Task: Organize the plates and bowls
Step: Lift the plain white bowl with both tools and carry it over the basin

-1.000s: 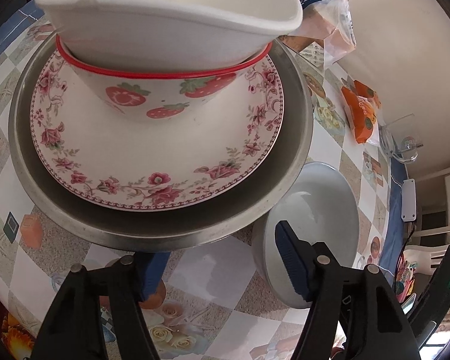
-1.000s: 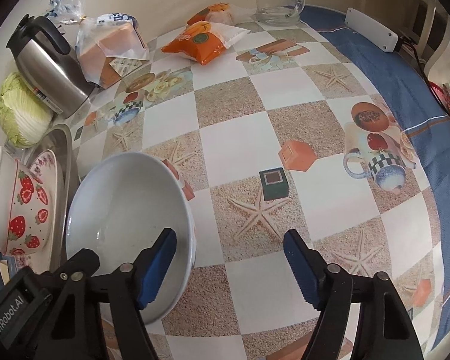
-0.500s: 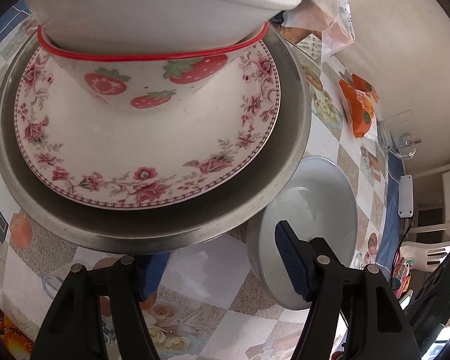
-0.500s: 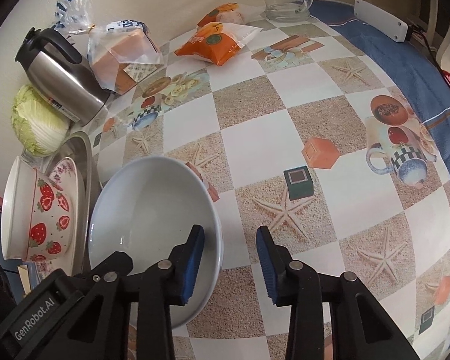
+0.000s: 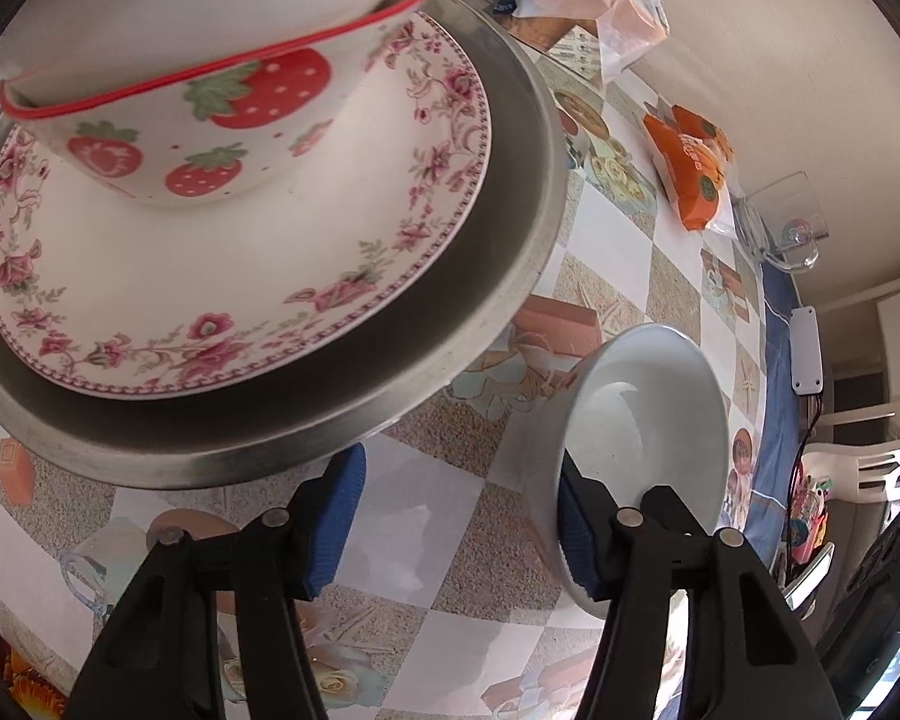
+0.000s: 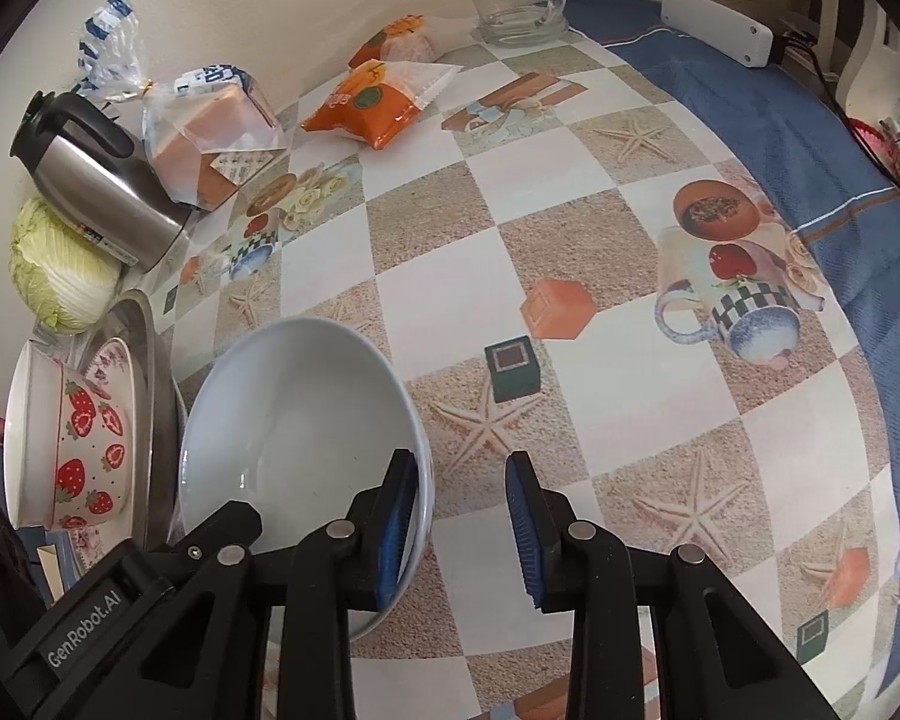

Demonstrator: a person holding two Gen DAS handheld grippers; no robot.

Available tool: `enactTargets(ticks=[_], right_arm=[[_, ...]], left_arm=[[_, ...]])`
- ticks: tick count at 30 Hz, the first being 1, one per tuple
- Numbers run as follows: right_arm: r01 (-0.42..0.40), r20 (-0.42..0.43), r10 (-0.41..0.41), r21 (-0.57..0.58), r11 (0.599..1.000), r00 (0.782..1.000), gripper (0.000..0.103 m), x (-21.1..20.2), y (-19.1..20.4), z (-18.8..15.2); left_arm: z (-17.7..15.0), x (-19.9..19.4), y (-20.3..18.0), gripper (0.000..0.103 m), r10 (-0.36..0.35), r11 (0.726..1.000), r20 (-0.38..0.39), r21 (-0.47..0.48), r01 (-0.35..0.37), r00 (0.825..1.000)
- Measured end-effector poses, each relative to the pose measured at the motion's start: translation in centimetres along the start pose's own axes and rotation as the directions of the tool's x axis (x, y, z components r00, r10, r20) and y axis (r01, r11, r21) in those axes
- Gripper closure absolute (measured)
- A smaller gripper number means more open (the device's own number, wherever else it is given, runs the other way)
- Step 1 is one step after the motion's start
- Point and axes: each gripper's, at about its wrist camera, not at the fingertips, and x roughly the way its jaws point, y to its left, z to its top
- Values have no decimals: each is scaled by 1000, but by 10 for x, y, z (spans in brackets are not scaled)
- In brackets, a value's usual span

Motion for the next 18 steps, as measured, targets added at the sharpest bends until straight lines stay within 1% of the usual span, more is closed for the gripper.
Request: enactTargets(ticks=[2,4,6,8,9,11,12,16,17,18], right_arm=[[25,3,-25,2,1000,1000,70,-2,-3,1],[30,4,-30,8,1000,1000,70,-3,-6,1],[29,4,-29,15,999,1000,70,-2,-7,0],[34,5,-34,13,999,999,70,-2,-7,0],[37,6,-37,11,999,999,70,-3,-7,0],[40,7,-40,9,999,999,70,-3,-6,-1],[39,7,-39,10,999,999,70,-3,-6,-1],[34,6,-34,12,999,999,70,-2,-5,-1],[33,6,-33,10,999,999,73,-2,-5,-1],[27,5,-27,7,1000,1000,75,-2,-4,-1]], left_arm=[[-1,0,-3,44,-3,1000,-3,17,3,1000],[-2,1,-8,46,-4,999,2,40,4,1000],[-1,3,-13,51,-6,998,6,66,6,1000],[-1,6,-19,60,-7,996,11,93,6,1000],[0,7,-22,62,-6,994,16,105,4,1000],[0,10,-26,70,5,991,28,132,-9,1000],[0,11,-28,72,0,989,35,147,-6,999],[0,14,-40,85,-9,978,52,210,-2,999],[0,15,-41,88,-17,978,51,210,6,999],[0,14,-41,88,-19,978,49,208,8,999]])
